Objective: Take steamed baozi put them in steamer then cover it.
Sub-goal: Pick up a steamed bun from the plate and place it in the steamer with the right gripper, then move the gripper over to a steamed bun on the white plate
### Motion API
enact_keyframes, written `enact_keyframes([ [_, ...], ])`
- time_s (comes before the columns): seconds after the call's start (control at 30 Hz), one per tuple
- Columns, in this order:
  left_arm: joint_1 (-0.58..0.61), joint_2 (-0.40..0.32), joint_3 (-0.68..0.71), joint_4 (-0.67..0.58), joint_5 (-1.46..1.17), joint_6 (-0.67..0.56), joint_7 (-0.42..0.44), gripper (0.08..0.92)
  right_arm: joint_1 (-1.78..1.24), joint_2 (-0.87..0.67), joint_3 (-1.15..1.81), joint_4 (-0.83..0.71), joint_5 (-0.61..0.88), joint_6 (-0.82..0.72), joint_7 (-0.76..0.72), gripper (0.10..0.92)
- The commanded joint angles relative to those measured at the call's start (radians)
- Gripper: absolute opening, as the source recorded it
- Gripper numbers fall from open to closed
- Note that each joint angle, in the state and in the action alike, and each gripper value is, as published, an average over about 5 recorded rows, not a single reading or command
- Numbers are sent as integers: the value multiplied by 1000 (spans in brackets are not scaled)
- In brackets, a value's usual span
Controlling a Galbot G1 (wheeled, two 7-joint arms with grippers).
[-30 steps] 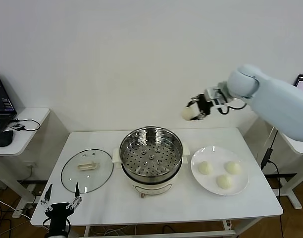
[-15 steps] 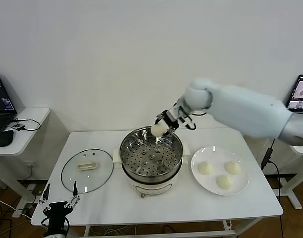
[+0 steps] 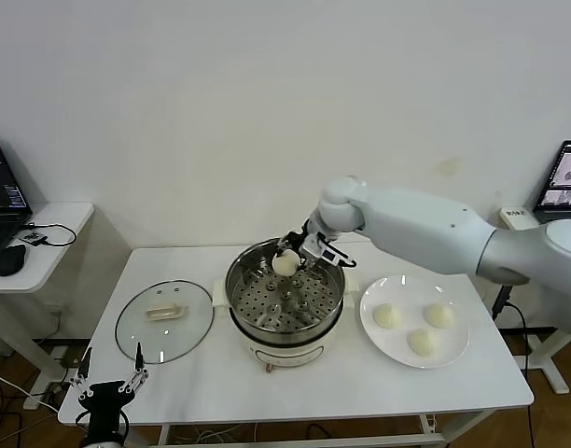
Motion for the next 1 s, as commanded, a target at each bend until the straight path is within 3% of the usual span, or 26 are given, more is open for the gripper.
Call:
enact_keyframes([
  [0.03,-2,-1,2,0,2,0,1,823,-61,28,48,-79,-203,105,61,585],
  [0.4,1,-4,1,-5,4,-1,-1,823,-92,51,84,-139,-239,131,105,605],
  [0.6,6,-5,0,-9,5,-2,-1,823,-78,44,81,-113,-191,119,99,758],
  [0.77,9,-3,-3,-12,4,-2,-2,823,2,-12,43,-16,32,15,37,819],
  [1.0,8,4,2,-18,0,-1,-1,823,182,-218,-32,231,430,-322,-92,823],
])
